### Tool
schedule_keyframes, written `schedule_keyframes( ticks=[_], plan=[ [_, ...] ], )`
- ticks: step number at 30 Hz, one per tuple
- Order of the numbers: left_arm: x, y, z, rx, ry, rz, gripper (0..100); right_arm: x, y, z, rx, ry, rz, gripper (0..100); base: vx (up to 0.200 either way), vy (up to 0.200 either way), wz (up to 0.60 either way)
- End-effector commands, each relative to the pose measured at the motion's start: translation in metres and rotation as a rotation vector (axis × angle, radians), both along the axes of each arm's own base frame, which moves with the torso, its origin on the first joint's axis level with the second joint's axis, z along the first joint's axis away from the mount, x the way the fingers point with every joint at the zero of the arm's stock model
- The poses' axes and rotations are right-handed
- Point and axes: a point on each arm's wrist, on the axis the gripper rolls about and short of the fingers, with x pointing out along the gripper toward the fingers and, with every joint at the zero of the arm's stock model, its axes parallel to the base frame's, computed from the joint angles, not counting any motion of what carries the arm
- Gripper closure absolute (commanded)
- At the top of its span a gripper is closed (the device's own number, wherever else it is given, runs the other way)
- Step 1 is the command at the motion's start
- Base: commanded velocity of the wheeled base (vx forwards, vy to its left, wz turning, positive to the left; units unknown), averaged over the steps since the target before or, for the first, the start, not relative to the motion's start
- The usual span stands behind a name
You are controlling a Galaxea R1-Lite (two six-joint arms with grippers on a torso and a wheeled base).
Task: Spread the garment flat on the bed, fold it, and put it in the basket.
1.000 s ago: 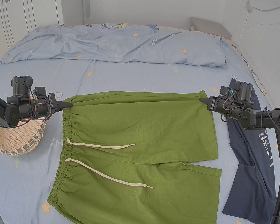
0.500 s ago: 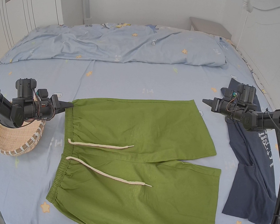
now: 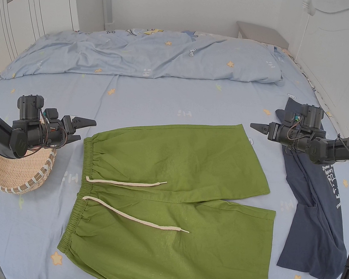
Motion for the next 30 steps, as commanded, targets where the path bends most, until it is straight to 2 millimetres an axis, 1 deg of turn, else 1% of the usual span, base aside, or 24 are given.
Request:
schedule_keyframes(
  ticks=[1,2,3,5,6,7,8,9,10,11,12,14,16,17,19,22,23,24,25,26,30],
  plan=[
    [-0.036,-0.002,0.040,0.022,-0.062,0.043,0,-0.057,-0.022,0.041,0.027,0.015,-0.052,0,0.000,0.000,0.00],
    [-0.039,-0.003,0.041,0.022,-0.059,0.044,0,-0.061,-0.023,0.042,0.031,0.021,-0.055,0,0.000,0.000,0.00],
    [-0.054,-0.005,0.043,0.020,-0.033,0.044,0,-0.085,-0.026,0.045,0.059,0.063,-0.069,0,0.000,0.000,0.00],
    [-0.074,-0.007,0.040,0.016,0.008,0.047,0,-0.117,-0.025,0.048,0.099,0.112,-0.062,0,0.000,0.000,0.00],
    [-0.074,-0.007,0.040,0.016,0.008,0.047,0,-0.117,-0.025,0.048,0.099,0.112,-0.062,0,0.000,0.000,0.00],
    [-0.097,-0.008,0.031,0.009,0.061,0.051,0,-0.152,-0.025,0.047,0.137,0.160,-0.029,0,0.000,0.000,0.00],
    [-0.102,-0.008,0.028,0.008,0.077,0.051,0,-0.159,-0.025,0.046,0.142,0.169,-0.020,0,0.000,0.000,0.00],
    [-0.120,-0.010,0.018,-0.001,0.127,0.053,0,-0.183,-0.023,0.042,0.157,0.201,0.007,0,0.000,0.000,0.00],
    [-0.133,-0.012,0.012,-0.013,0.162,0.052,0,-0.200,-0.022,0.037,0.163,0.229,0.020,0,0.000,0.000,0.00],
    [-0.148,-0.014,0.005,-0.019,0.194,0.046,0,-0.216,-0.020,0.029,0.164,0.259,0.025,0,0.000,0.000,0.00],
    [-0.158,-0.016,0.001,-0.022,0.216,0.045,0,-0.226,-0.020,0.025,0.165,0.278,0.027,0,0.000,0.000,0.00],
    [-0.188,-0.019,-0.014,-0.028,0.275,0.039,0,-0.253,-0.017,0.010,0.157,0.325,0.038,0,0.000,0.000,0.00],
    [-0.207,-0.021,-0.026,-0.034,0.324,0.036,0,-0.273,-0.014,-0.002,0.162,0.377,0.045,0,0.000,0.000,0.00],
    [-0.211,-0.022,-0.029,-0.034,0.338,0.037,0,-0.278,-0.014,-0.007,0.160,0.393,0.048,0,0.000,0.000,0.00],
    [-0.227,-0.020,-0.042,-0.039,0.393,0.055,0,-0.300,-0.012,-0.026,0.160,0.471,0.053,0,0.000,0.000,0.00],
    [-0.249,-0.021,-0.050,-0.033,0.416,0.063,0,-0.328,-0.001,-0.040,0.140,0.525,0.121,0,0.000,0.000,0.00],
    [-0.251,-0.021,-0.051,-0.034,0.419,0.061,0,-0.331,0.000,-0.040,0.139,0.527,0.130,0,0.000,0.000,0.00],
    [-0.258,-0.022,-0.053,-0.027,0.422,0.060,0,-0.342,0.004,-0.043,0.137,0.536,0.159,0,0.000,0.000,0.00],
    [-0.262,-0.023,-0.055,-0.023,0.422,0.057,0,-0.342,0.004,-0.043,0.137,0.536,0.159,0,0.000,0.000,0.00],
    [-0.265,-0.024,-0.056,-0.017,0.425,0.053,0,-0.351,0.007,-0.040,0.159,0.535,0.177,0,0.000,0.000,0.00],
    [-0.274,-0.026,-0.064,0.010,0.444,0.030,0,-0.355,0.008,-0.038,0.176,0.528,0.182,0,0.000,0.000,0.00]
  ],
)
